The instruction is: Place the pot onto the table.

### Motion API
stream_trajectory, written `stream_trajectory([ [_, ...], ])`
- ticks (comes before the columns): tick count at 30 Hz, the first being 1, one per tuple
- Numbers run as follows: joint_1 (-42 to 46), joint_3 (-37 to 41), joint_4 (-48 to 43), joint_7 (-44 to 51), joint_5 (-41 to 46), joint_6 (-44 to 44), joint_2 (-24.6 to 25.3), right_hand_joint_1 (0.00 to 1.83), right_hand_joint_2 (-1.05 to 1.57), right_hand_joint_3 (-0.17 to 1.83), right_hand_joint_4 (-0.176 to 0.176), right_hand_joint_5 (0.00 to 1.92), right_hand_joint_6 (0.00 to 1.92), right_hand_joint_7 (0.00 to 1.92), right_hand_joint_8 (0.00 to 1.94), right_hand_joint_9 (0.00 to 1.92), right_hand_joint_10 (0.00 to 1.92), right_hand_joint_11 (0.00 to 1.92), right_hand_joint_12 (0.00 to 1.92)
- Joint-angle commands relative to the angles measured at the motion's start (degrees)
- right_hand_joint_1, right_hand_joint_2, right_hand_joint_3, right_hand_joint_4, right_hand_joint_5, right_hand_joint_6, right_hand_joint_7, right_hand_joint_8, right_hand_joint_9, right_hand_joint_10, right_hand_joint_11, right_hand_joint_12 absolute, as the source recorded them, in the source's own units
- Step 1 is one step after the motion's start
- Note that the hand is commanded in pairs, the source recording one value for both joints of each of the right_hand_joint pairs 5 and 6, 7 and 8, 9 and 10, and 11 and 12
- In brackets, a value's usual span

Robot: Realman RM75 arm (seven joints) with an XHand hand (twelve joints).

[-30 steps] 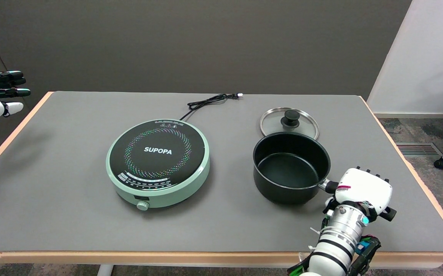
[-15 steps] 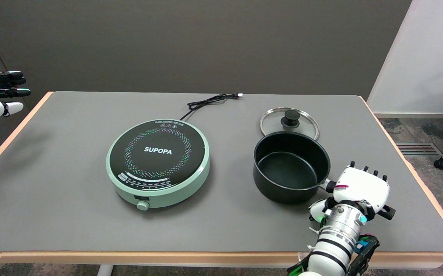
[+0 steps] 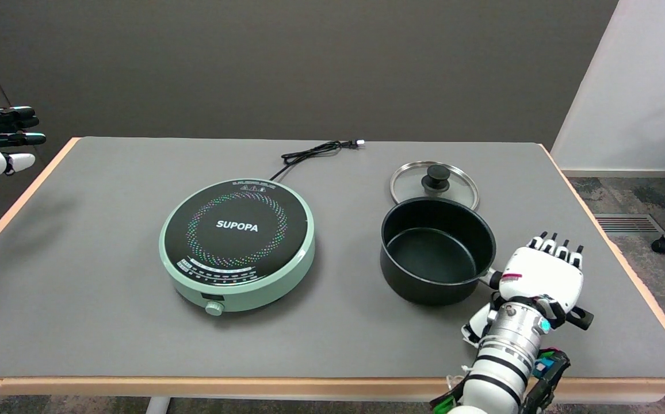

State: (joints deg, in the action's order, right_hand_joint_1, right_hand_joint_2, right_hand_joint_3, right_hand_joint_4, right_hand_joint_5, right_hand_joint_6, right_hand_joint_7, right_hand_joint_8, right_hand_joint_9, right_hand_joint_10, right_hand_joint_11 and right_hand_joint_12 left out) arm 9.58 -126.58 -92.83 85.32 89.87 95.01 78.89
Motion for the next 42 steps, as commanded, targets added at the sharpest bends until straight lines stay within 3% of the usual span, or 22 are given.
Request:
stream_trajectory([
  [1, -0.19, 0.10, -4.07, 0.12, -7.77, -2.81, -0.55, 1.23, -0.86, 1.16, -0.176, 0.36, 0.36, 0.36, 0.36, 0.36, 0.36, 0.36, 0.36],
  [11, 0.40, -1.37, -10.34, -1.14, -18.18, -5.42, -2.74, 1.23, -0.91, 1.10, -0.176, 0.21, 0.21, 0.21, 0.21, 0.21, 0.21, 0.21, 0.21],
  [24, 0.16, 1.78, -13.35, -16.64, -27.23, -6.58, -10.67, 1.21, -0.92, 1.17, -0.160, 0.12, 0.12, 0.12, 0.12, 0.12, 0.12, 0.12, 0.12],
  [26, 0.04, 5.27, -11.65, -20.22, -27.64, -6.74, -11.50, 1.19, -0.80, 0.94, -0.158, 0.08, 0.08, 0.08, 0.08, 0.08, 0.08, 0.08, 0.08],
  [30, 0.11, 13.20, -7.60, -35.58, -27.81, -10.25, -12.65, 1.15, -0.53, 0.82, -0.150, 0.00, 0.00, 0.00, 0.00, 0.00, 0.00, 0.00, 0.00],
  [35, 2.03, 23.63, -6.17, -56.62, -24.41, -17.48, -15.05, 1.09, -0.21, 0.63, -0.174, 0.03, 0.03, 0.03, 0.03, 0.03, 0.03, 0.03, 0.03],
  [42, 5.73, 37.71, -4.37, -85.67, -22.55, -32.33, -17.97, 0.93, 0.13, 0.48, -0.176, 0.04, 0.04, 0.04, 0.04, 0.04, 0.04, 0.04, 0.04],
])
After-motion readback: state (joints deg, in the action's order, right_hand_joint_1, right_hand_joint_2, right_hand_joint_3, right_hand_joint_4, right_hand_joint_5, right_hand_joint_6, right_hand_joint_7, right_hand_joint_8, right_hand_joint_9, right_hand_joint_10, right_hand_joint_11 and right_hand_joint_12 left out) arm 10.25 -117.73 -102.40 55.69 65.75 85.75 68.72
